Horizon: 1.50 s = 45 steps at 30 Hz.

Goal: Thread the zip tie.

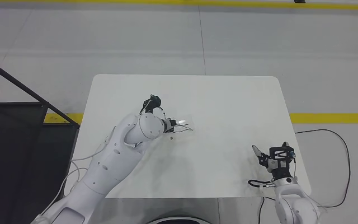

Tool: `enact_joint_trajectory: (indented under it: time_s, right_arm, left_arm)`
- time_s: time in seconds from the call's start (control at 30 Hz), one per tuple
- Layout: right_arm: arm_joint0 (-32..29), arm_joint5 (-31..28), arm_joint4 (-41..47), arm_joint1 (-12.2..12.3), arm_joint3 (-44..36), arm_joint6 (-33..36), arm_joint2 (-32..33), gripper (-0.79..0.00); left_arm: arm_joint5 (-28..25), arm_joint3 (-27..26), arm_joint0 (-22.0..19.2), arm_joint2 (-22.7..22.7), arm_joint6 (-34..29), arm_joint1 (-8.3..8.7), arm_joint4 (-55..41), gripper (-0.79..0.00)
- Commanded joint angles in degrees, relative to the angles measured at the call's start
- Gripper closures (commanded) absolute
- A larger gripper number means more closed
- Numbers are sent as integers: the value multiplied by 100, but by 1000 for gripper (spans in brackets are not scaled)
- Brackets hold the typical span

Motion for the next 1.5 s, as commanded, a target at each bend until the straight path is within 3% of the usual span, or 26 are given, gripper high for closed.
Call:
enact_joint_trajectory:
  time_s: [0.0, 0.87, 1.13, 1.3, 1.47]
  right_arm:
    - [0, 0, 0, 0, 0, 0, 0, -785]
    - [0, 0, 0, 0, 0, 0, 0, -785]
    - [0, 0, 0, 0, 0, 0, 0, -785]
    - [0, 0, 0, 0, 0, 0, 0, -785]
    - [0, 0, 0, 0, 0, 0, 0, -785]
  left_arm:
    - [4, -14, 8, -6, -9, 2, 9, -15]
    - [128, -501, 246, -216, -63, 71, 175, 0]
    - [-190, -1191, 614, -502, 16, 164, 267, 0]
    - [-482, -1893, 1069, -893, 34, 271, 338, 0]
    - [-495, -1932, 1102, -926, 28, 276, 316, 0]
